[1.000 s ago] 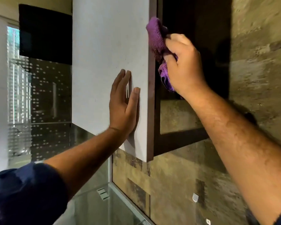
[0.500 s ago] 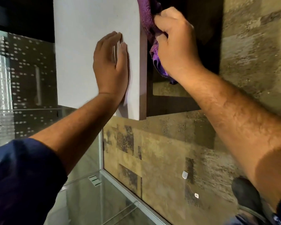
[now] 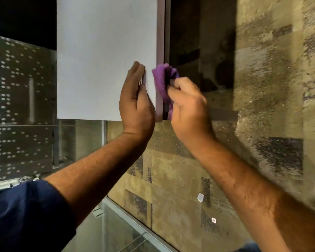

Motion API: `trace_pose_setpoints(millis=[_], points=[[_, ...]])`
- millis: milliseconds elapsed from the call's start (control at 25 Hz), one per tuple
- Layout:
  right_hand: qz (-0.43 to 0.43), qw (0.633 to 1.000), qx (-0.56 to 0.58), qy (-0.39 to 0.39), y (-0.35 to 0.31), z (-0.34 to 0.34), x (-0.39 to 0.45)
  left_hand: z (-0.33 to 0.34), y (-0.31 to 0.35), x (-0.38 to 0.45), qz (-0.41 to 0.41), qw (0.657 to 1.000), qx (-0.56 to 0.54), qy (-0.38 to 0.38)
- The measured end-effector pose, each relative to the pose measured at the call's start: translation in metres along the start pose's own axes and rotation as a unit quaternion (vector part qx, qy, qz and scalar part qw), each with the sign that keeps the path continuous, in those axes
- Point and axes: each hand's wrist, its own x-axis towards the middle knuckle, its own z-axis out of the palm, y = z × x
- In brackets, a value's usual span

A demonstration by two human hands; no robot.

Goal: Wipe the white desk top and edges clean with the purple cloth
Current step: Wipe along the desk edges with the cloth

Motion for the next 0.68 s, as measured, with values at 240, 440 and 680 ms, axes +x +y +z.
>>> trace_pose_setpoints(millis=[240,440,680], points=[[-0.132,0.987,-0.079,-0.050,0.012,-0.028,-0.037,-0.001,-0.003,-0.003,0.024,0.999,0.043,0.004],[-0.012,0.998,-0.010,0.059,-0.017,-0.042,0.032,-0.003,0.006,-0.001,0.022,0.997,0.080,0.005],[0.002,0.997,-0.041,0.069,-0.044,0.003,0.164,-0.006,0.016,0.002,0.014,0.989,0.150,-0.010]])
